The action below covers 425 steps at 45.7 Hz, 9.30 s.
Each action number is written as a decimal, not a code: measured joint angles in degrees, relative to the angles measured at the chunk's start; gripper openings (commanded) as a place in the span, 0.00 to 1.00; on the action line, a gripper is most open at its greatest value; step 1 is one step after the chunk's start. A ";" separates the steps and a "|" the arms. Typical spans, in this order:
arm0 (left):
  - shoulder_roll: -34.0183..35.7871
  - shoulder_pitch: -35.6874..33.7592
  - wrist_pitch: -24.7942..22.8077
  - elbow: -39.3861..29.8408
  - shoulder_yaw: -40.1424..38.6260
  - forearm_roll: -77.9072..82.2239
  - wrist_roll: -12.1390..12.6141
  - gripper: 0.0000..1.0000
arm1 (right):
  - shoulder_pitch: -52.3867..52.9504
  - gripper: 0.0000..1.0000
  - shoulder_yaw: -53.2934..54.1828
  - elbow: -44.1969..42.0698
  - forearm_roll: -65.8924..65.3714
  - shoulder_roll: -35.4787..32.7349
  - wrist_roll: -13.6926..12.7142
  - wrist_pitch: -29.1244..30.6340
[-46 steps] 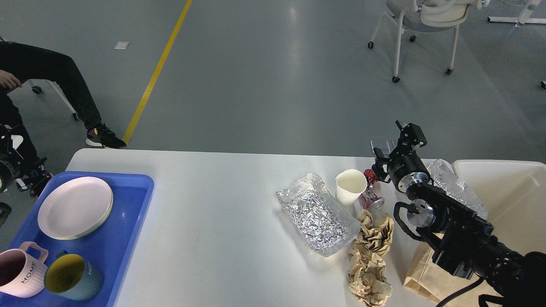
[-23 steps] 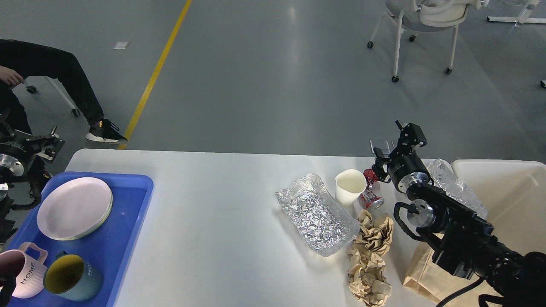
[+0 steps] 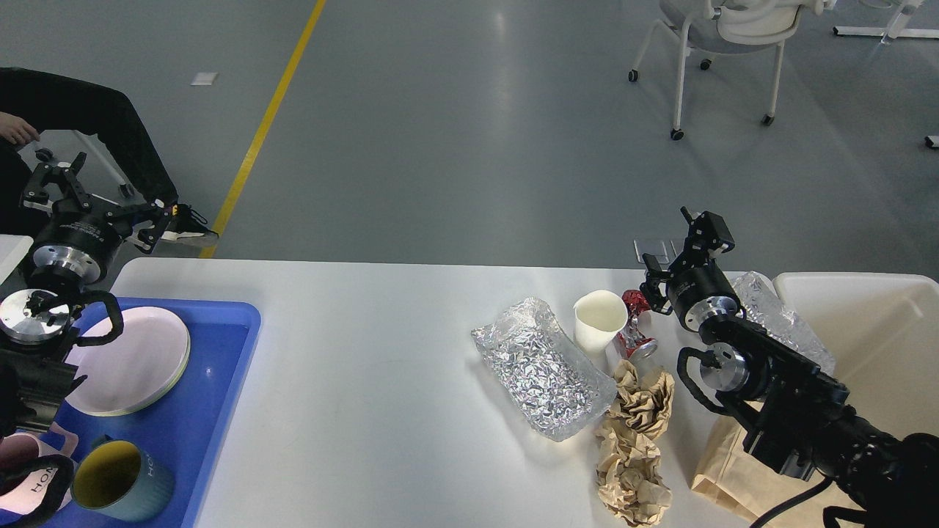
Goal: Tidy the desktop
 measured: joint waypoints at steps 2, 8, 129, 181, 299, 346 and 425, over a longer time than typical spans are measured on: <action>-0.22 0.45 -1.57 0.00 -0.08 -0.03 -0.01 0.96 | 0.00 1.00 0.00 0.00 0.00 0.00 0.00 0.00; -0.59 0.94 -4.36 0.04 -0.13 -0.11 -0.07 0.96 | 0.00 1.00 0.00 0.00 0.00 0.00 0.00 0.00; -9.31 11.27 -15.88 0.06 -0.86 -0.34 -0.96 0.96 | 0.07 1.00 0.09 0.14 0.00 -0.09 -0.48 0.25; -9.39 11.27 -15.84 0.06 -0.81 -0.34 -0.96 0.96 | -0.30 1.00 0.44 -3.02 16.07 -3.59 -0.09 0.48; -9.38 11.27 -15.88 0.06 -0.79 -0.34 -0.96 0.96 | 57.13 1.00 -81.88 8.98 -2.16 -5.87 -43.95 46.89; -9.40 11.27 -15.88 0.06 -0.81 -0.36 -0.96 0.96 | 28.71 0.00 -79.16 -8.33 -2.35 8.10 -43.25 22.52; -9.40 11.27 -15.88 0.06 -0.84 -0.42 -0.96 0.96 | 37.93 0.00 -71.59 -0.24 -2.51 -30.62 -43.42 5.86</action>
